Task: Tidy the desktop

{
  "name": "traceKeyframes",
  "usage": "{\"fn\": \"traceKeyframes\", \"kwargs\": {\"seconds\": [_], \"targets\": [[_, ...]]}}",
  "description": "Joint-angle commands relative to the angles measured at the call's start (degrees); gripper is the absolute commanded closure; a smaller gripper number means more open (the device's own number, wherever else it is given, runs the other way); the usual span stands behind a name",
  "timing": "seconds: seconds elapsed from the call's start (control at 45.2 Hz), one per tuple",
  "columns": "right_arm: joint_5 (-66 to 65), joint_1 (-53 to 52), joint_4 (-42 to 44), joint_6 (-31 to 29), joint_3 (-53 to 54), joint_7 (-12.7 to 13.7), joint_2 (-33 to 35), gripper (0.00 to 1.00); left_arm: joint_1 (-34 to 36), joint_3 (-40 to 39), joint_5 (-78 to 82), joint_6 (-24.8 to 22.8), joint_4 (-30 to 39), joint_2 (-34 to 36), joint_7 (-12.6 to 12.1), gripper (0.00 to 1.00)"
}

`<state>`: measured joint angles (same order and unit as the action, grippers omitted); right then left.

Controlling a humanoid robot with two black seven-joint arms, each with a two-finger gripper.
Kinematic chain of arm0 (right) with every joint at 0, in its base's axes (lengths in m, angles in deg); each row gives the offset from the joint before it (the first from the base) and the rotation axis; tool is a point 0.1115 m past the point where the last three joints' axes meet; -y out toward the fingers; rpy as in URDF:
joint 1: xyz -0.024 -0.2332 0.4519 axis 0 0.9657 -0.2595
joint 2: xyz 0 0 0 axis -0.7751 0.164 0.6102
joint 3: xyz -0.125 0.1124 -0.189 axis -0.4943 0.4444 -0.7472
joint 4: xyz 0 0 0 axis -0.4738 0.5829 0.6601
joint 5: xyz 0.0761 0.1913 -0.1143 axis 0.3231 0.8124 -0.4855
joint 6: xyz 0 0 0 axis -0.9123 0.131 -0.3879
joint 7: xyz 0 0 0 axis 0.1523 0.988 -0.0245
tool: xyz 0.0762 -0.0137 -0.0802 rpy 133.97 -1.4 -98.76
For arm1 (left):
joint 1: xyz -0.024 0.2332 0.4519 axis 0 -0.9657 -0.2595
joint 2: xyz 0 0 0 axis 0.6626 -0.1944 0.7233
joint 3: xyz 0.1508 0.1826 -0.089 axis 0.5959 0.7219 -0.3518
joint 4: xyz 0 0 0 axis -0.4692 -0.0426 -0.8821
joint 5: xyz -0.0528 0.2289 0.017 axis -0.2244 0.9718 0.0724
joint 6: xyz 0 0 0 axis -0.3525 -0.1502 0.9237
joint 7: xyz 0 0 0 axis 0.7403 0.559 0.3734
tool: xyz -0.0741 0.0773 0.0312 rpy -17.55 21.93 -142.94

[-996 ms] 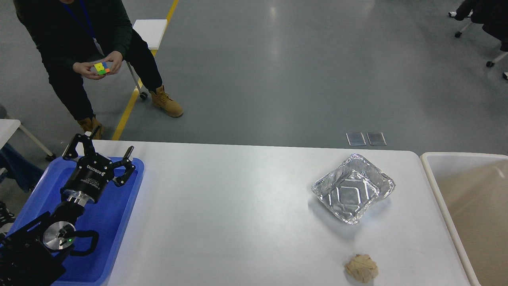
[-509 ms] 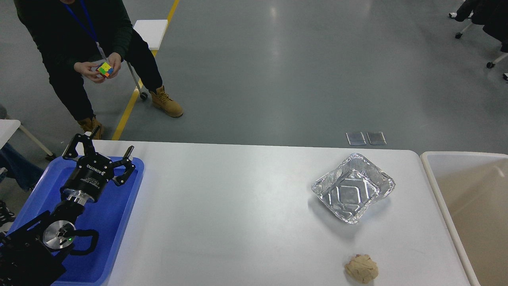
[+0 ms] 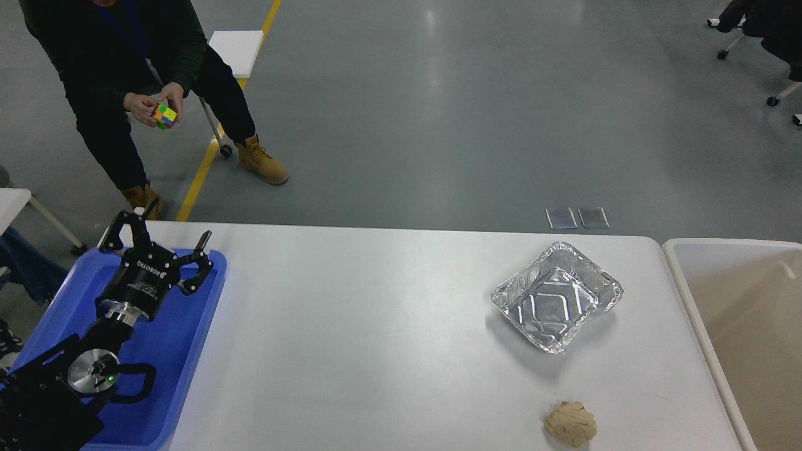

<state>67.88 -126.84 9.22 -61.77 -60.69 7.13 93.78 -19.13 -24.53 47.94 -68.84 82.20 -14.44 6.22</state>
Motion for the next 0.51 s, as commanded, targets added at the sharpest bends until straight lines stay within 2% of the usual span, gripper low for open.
{"fn": "traceKeyframes", "kwargs": {"seconds": [0.0,0.221,0.487], "targets": [[-1.3,-16.9,-6.7,-7.0,-21.3,0.0,-3.1,0.0,0.0,0.0,0.0,0.0,0.0,0.0,-0.1,0.01],[-3.1,-26.8,-10.9,-14.7,-38.2,-0.1,-12.0,0.0,0.1,0.0,-0.1,0.0,0.0,0.0,0.0,0.01],[-4.4,-33.5,-17.6,-21.7,-47.1,0.0,-23.4,0.0,0.0,0.0,0.0,0.0,0.0,0.0,0.0,0.01]]}}
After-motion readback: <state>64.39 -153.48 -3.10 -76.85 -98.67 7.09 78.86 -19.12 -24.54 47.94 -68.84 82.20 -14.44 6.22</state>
